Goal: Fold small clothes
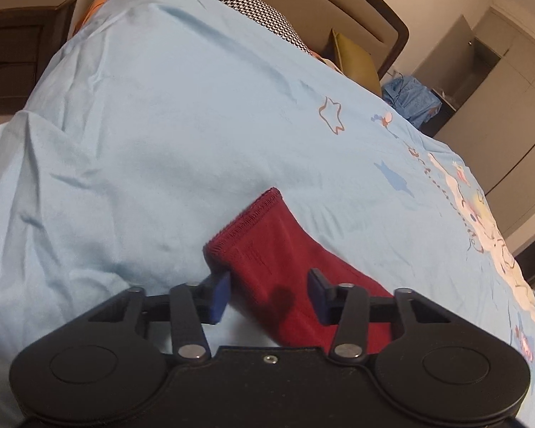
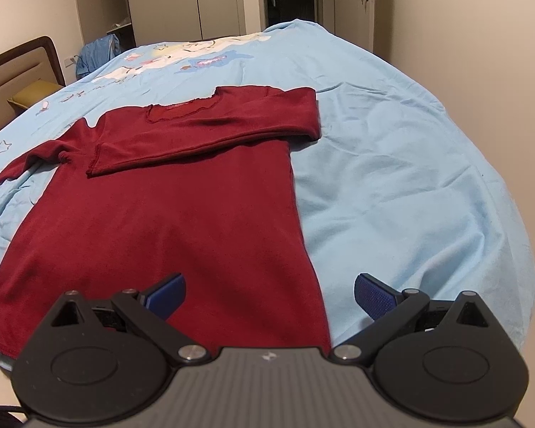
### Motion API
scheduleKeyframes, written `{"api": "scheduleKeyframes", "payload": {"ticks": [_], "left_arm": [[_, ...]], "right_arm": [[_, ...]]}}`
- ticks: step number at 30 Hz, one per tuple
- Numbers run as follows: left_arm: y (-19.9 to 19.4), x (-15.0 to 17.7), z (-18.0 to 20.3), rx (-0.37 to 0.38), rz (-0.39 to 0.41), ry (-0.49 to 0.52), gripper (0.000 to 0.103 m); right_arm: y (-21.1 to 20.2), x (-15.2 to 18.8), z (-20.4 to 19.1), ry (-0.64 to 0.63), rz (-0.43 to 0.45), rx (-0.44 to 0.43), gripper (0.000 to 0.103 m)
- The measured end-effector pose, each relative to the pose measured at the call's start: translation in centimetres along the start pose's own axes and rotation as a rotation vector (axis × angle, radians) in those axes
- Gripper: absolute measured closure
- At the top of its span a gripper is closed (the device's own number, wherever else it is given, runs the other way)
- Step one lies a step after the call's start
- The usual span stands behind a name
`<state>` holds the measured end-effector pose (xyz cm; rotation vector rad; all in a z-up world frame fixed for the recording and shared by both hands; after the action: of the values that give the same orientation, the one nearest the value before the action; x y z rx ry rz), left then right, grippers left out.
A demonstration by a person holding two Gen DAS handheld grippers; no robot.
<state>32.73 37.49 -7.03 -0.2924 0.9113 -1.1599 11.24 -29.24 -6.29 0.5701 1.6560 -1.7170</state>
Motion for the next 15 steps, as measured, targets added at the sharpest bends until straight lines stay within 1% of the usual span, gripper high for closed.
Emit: {"api": "scheduleKeyframes", "payload": {"ticks": [1,2,3,5,8,13,15], "left_arm": [[0.2,-0.2,-0.1,0.002,-0.002,-0.007,0.075],[0.5,-0.3,-0.2,-0.003,-0.003,-0.013,0.093],[0.7,-0.5,-0.5,-0.009,-0.002,-0.021,0.099],[0.6,-0.7,-0.7,-0.007,0.004,-0.025,0.1],[-0.5,-0.8,-0.3,-0.004,0.06,0.033,0.1],[-3.7,-2.7,0.9,0.054,0.158,0.081,0.101],[-5.1,-3.5,1.4,0.075,0.192,0.117,0.101]], "right_arm": [[0.0,-0.1,-0.1,-0.003,-0.001,0.003,0.0],[-0.1,-0.1,-0.1,-0.005,-0.001,0.004,0.0],[-0.1,-0.2,-0.2,-0.006,-0.002,0.006,0.0],[-0.1,-0.2,-0.2,-0.009,-0.005,0.007,0.0],[-0.1,-0.3,-0.3,-0.013,-0.007,0.004,0.0],[-0.1,-0.8,-0.8,-0.054,0.009,0.003,0.0],[-0.3,-1.1,-1.0,-0.071,0.02,0.002,0.0]]}}
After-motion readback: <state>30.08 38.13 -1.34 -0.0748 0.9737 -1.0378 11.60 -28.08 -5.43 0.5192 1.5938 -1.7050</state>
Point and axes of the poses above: each gripper's, at about its wrist camera, not at the fingertips, and y roughly the way its jaws point, z to its right, x to its underside, the point moved 5 cm from there along y, roughly the way its jaws point, and after that the axes turned 14 degrees about -y, right-handed, at the moved point
